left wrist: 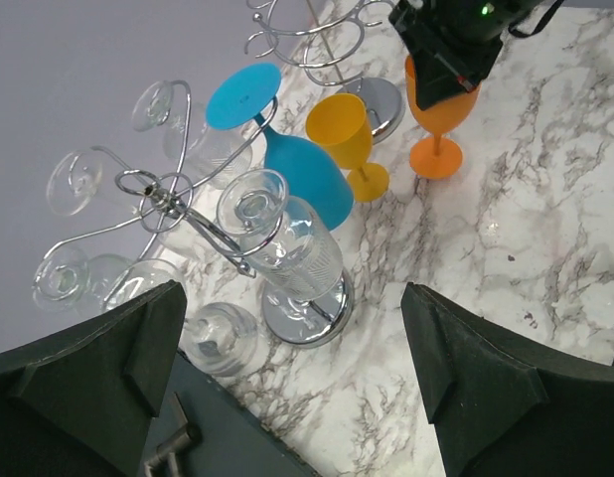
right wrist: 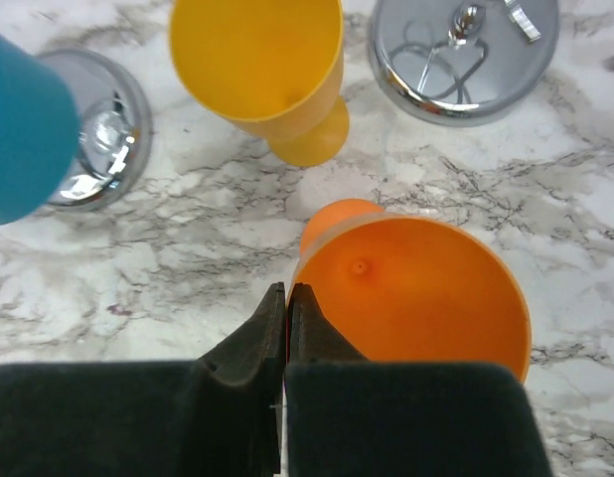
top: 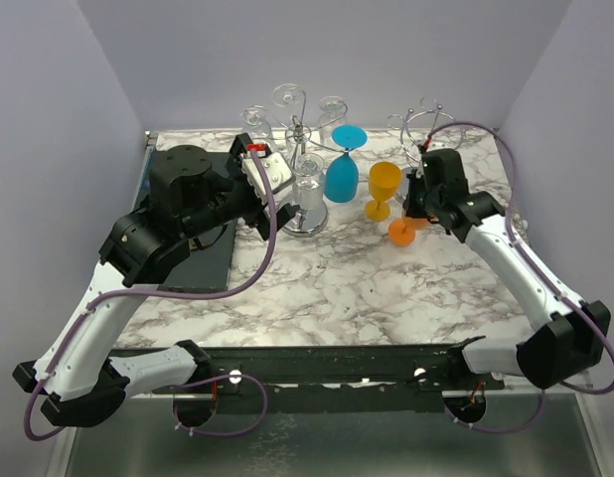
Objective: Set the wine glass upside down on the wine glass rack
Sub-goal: Pick up the wine glass at the center of the board, then turn the wine glass upside down at the wine rack.
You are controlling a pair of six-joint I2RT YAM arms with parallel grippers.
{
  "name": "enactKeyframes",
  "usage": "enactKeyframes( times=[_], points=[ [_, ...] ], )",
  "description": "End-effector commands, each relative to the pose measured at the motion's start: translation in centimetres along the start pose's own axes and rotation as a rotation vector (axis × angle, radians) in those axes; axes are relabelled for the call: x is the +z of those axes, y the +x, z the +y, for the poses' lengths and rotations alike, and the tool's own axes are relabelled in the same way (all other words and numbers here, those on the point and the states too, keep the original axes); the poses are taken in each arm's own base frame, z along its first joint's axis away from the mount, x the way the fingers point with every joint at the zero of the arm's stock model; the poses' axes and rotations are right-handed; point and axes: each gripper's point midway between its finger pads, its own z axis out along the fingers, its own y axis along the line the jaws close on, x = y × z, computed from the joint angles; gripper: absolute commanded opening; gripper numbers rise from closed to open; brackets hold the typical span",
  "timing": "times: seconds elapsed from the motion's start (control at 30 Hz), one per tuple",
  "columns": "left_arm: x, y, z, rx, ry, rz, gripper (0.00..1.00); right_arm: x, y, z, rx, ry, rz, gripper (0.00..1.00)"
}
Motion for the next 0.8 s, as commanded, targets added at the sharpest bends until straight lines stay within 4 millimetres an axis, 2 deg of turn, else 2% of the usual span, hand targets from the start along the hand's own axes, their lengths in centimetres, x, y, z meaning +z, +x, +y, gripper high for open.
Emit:
enactKeyframes(
  times=[0.0,0.1,0.27,0.4,0.47,0.57,0.77],
  points=[
    [0.6,1.1,-2.1,-0.09,0.079,0.015,0.99,-6.5,-2.7,-0.1,0.024,-0.044,-0.083,0.0],
    [1.0,1.6,-3.0,-0.13,0.116,0.024,0.99,-10.8,-3.4,-0.3,0.044,-0.067,-0.129,0.0],
    [1.9,1.3,-4.1,-0.204,0.175,0.016,0.99,-18.6,-5.3,-0.2,0.08,-0.152,-0.25,0.0],
    [2.8,0.5,-4.5,-0.256,0.211,0.002,0.99,-26.0,-8.5,1.9,0.098,-0.34,-0.438,0.01],
    [3.3,0.1,-4.7,-0.271,0.233,-0.008,0.99,-28.9,-9.5,3.0,0.105,-0.443,-0.529,0.0],
    [3.9,-0.7,-4.8,-0.296,0.256,-0.022,0.99,-30.9,-10.5,4.3,0.11,-0.547,-0.624,0.0],
    [4.9,-2.9,-5.3,-0.329,0.336,-0.067,0.99,-31.8,-11.7,6.7,0.122,-0.713,-0.706,0.01]
  ],
)
